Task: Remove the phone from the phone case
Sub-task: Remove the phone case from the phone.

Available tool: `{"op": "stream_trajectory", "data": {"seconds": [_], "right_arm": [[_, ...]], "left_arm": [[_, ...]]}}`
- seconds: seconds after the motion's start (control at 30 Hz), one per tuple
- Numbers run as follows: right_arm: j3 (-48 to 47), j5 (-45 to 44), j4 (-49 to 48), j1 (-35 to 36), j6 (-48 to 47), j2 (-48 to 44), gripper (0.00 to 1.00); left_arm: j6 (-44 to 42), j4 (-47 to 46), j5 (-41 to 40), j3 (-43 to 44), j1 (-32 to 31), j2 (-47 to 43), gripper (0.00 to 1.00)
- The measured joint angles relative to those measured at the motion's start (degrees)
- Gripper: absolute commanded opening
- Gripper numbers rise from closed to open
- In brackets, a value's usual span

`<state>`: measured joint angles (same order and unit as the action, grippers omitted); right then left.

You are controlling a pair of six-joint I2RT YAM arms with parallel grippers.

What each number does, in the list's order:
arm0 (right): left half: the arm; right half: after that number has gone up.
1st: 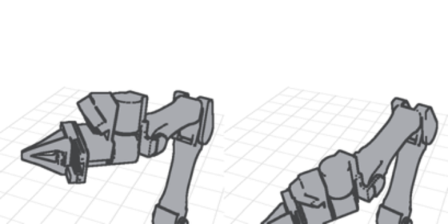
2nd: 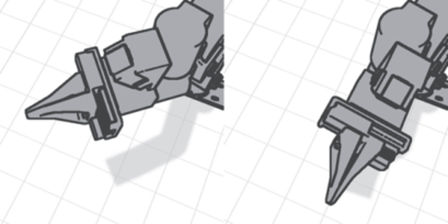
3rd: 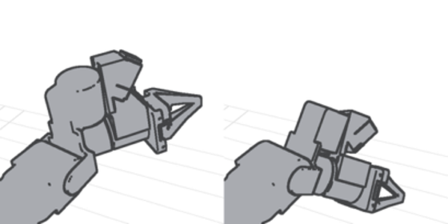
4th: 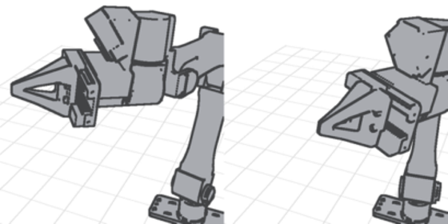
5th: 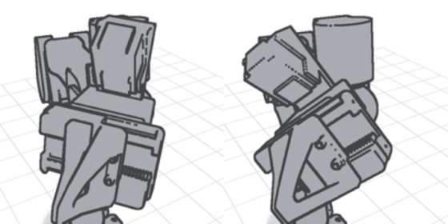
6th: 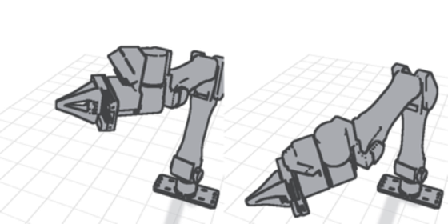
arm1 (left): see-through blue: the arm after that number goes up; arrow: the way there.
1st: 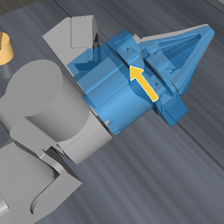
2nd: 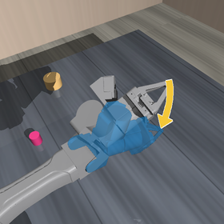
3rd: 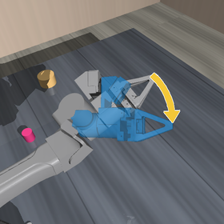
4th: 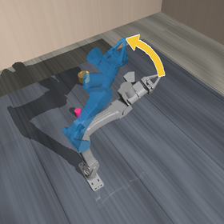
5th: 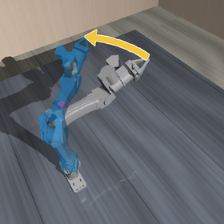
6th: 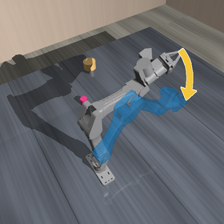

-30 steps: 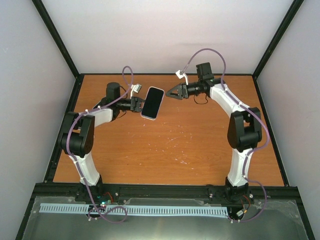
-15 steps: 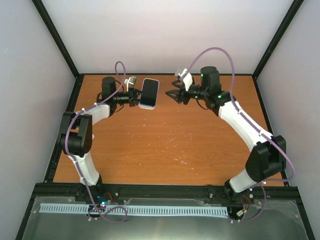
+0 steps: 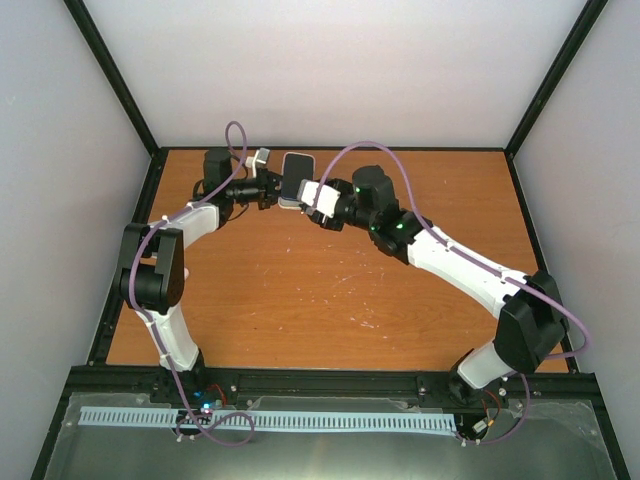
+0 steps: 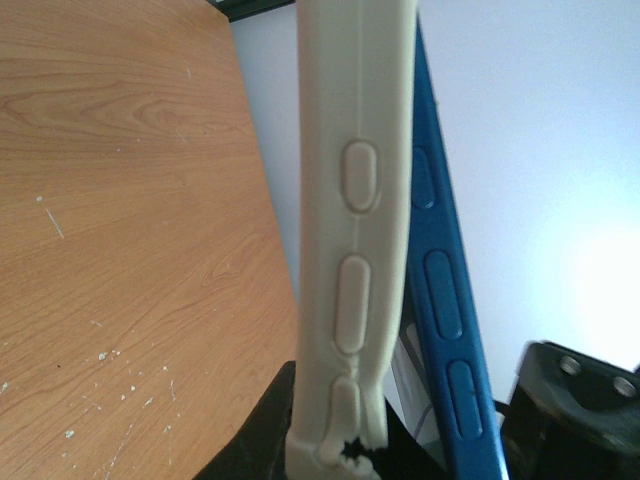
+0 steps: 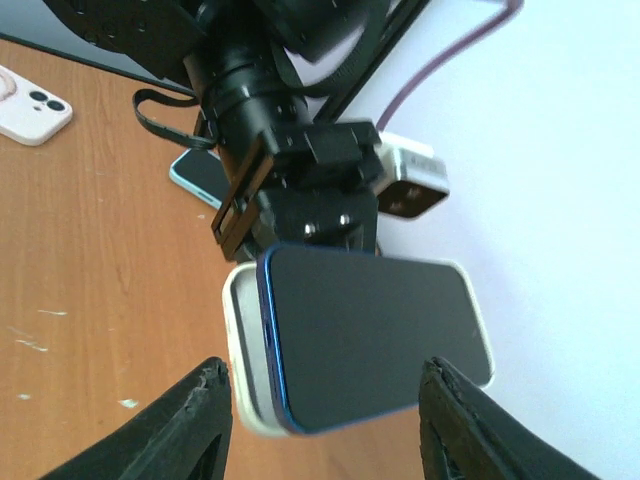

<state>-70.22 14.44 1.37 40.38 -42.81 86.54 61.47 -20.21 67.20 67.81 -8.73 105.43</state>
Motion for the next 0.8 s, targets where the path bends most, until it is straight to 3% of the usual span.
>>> {"op": "stream_trajectory", "data": {"seconds": [0.37,0.8], "right_arm": [[0.2,-5.1,-4.1,4.1,-9.4,3.5,0.49],[0.2,-16.7,-10.0,5.3,-13.4,9.2,0.36]], "left_arm": [[0.2,1.1,-1.2,-0.3,0.0,-0.8,0.01],[0.2,1.7,-1.2,-0.9,0.0,-0.9,0.01]]}}
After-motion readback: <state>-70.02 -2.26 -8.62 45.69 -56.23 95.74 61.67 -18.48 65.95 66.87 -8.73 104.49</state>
